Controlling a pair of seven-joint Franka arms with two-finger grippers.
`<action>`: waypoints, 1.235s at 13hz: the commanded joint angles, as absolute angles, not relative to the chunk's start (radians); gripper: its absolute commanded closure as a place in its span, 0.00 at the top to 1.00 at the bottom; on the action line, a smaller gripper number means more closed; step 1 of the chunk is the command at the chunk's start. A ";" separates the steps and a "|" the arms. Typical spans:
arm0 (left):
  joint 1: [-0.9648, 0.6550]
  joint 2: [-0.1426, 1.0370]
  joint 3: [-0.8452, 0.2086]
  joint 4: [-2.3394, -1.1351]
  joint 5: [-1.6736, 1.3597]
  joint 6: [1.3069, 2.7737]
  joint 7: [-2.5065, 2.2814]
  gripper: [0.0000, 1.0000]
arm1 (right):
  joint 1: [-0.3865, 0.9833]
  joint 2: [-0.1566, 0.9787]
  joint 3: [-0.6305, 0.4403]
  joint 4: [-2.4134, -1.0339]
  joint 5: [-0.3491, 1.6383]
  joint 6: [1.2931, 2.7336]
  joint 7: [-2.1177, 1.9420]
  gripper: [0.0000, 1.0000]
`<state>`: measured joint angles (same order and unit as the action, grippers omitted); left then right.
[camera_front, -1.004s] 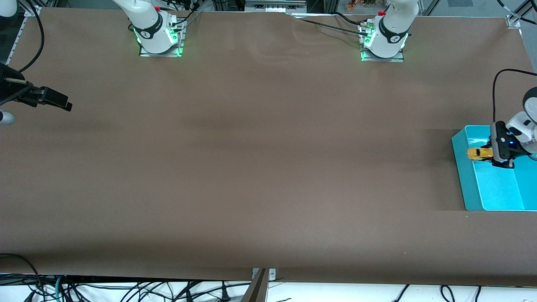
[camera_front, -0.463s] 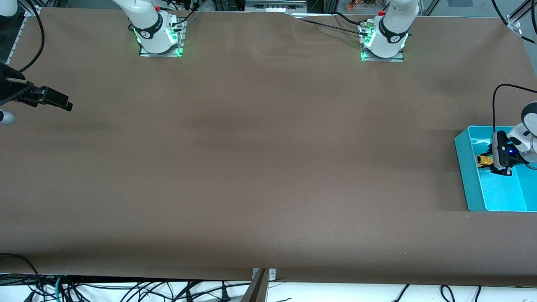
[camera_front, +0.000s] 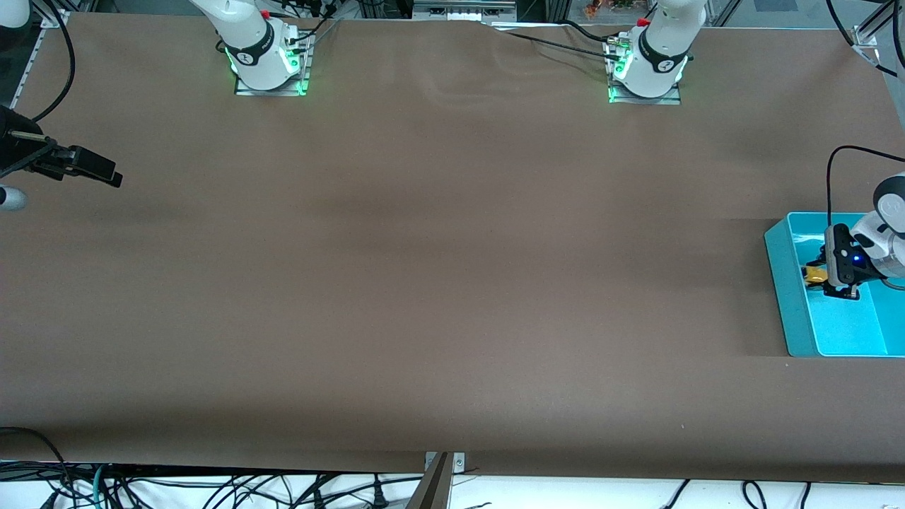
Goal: Wind and store yellow beetle car
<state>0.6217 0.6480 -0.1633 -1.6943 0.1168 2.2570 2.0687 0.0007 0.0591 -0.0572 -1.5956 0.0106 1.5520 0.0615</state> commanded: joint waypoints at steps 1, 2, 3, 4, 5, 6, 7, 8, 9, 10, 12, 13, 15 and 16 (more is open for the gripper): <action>0.618 0.660 -0.169 -1.669 0.115 2.253 2.085 1.00 | -0.002 0.052 -0.057 -1.589 0.026 1.540 0.061 1.00; 0.617 0.652 -0.169 -1.667 0.112 2.246 2.083 1.00 | -0.002 0.052 -0.057 -1.588 0.026 1.540 0.061 1.00; 0.614 0.632 -0.170 -1.667 0.112 2.229 2.082 1.00 | -0.002 0.052 -0.057 -1.589 0.028 1.542 0.063 1.00; 0.600 0.600 -0.172 -1.667 0.110 2.189 2.082 1.00 | -0.002 0.052 -0.057 -1.589 0.028 1.542 0.063 1.00; 0.574 0.556 -0.172 -1.667 0.101 2.143 2.082 1.00 | -0.002 0.054 -0.057 -1.589 0.028 1.540 0.061 1.00; 0.543 0.511 -0.170 -1.667 0.060 2.094 2.068 1.00 | -0.002 0.054 -0.057 -1.589 0.028 1.542 0.063 1.00; 0.523 0.465 -0.170 -1.667 0.034 2.041 2.009 1.00 | -0.002 0.054 -0.057 -1.589 0.028 1.542 0.061 1.00; 0.506 0.425 -0.170 -1.666 0.031 1.989 1.918 1.00 | -0.002 0.054 -0.057 -1.589 0.028 1.542 0.063 1.00; 0.482 0.390 -0.172 -1.652 0.029 1.944 1.816 1.00 | -0.003 0.054 -0.058 -1.589 0.028 1.542 0.061 1.00; 0.445 0.368 -0.170 -1.625 0.031 1.883 1.722 1.00 | -0.003 0.054 -0.058 -1.589 0.028 1.542 0.061 1.00; 0.368 0.324 -0.170 -1.573 0.031 1.789 1.515 1.00 | -0.003 0.054 -0.058 -1.589 0.028 1.542 0.061 1.00; 0.341 0.289 -0.169 -1.568 0.029 1.766 1.383 1.00 | -0.002 0.054 -0.058 -1.589 0.029 1.542 0.061 1.00; 0.284 0.229 -0.167 -1.568 -0.015 1.737 1.059 1.00 | -0.003 0.055 -0.060 -1.589 0.029 1.542 0.061 1.00; 0.258 0.206 -0.167 -1.568 -0.029 1.717 0.910 1.00 | -0.003 0.055 -0.060 -1.589 0.029 1.542 0.061 1.00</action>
<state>0.2983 0.2534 -0.1831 -1.5644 0.0088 1.7550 1.1421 0.0003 0.0593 -0.0578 -1.5956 0.0107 1.5520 0.0615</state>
